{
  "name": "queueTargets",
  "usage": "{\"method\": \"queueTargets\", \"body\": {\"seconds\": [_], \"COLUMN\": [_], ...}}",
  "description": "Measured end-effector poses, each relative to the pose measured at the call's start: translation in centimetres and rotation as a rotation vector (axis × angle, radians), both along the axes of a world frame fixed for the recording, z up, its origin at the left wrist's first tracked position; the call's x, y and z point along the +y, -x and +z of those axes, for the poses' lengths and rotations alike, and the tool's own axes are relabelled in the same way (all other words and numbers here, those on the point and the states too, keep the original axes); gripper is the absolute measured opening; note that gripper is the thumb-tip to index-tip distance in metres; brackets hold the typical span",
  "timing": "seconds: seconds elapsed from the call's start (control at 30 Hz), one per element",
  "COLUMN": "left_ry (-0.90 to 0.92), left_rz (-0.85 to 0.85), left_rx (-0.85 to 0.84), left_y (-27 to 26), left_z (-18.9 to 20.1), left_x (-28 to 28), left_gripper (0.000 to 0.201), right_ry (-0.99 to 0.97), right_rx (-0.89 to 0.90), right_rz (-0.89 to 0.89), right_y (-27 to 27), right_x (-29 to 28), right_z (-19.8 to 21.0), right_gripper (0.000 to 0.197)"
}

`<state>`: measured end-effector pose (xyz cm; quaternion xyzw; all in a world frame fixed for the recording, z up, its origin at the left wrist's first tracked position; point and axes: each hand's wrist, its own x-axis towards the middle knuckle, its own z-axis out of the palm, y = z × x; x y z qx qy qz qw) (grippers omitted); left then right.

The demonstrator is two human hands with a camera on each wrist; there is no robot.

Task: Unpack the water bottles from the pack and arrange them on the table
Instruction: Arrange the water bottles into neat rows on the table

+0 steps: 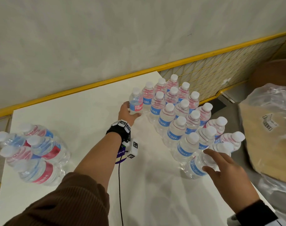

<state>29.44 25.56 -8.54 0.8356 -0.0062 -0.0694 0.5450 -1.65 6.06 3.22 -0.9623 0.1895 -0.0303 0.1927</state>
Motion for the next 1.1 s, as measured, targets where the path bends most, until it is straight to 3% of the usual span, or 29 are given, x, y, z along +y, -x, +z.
{"method": "queueTargets", "body": {"seconds": [0.13, 0.27, 0.33, 0.43, 0.53, 0.6, 0.67, 0.73, 1.1], "left_ry": [-0.023, 0.048, 0.022, -0.025, -0.039, 0.009, 0.046, 0.008, -0.028], "left_rz": [0.048, -0.08, -0.087, -0.067, 0.02, 0.026, -0.038, -0.074, -0.003], "left_rx": [-0.018, 0.075, 0.075, 0.053, 0.053, 0.061, 0.06, 0.05, 0.065], "left_y": [0.2, 0.3, 0.1, -0.5, -0.5, -0.2, 0.2, 0.1, -0.9], "left_z": [-1.2, -1.9, -2.1, -2.3, -2.5, -2.6, -2.6, -2.7, -2.0], "left_x": [-0.1, 0.3, 0.6, 0.6, 0.1, -0.1, -0.2, 0.1, -0.2], "left_gripper": [0.075, 0.078, 0.072, 0.07, 0.062, 0.066, 0.074, 0.068, 0.067], "right_ry": [-0.074, -0.517, -0.69, -0.922, -1.018, -1.039, -1.051, -1.03, -0.983], "right_rx": [-0.043, -0.255, -0.22, -0.096, -0.045, -0.042, -0.072, -0.094, -0.183], "right_rz": [-0.029, -0.278, -0.44, -0.557, -0.566, -0.572, -0.591, -0.623, -0.651], "right_y": [0.2, 2.0, 3.2, 4.2, 3.9, 3.2, 2.6, 2.2, 2.1], "right_x": [-0.3, -0.5, -0.1, 0.8, 1.3, 1.6, 1.6, 1.1, 1.0], "right_z": [-0.4, -1.7, -3.2, -6.4, -9.3, -10.3, -10.7, -11.3, -13.0], "right_gripper": [0.054, 0.057, 0.054, 0.079, 0.114, 0.105, 0.072, 0.049, 0.035]}}
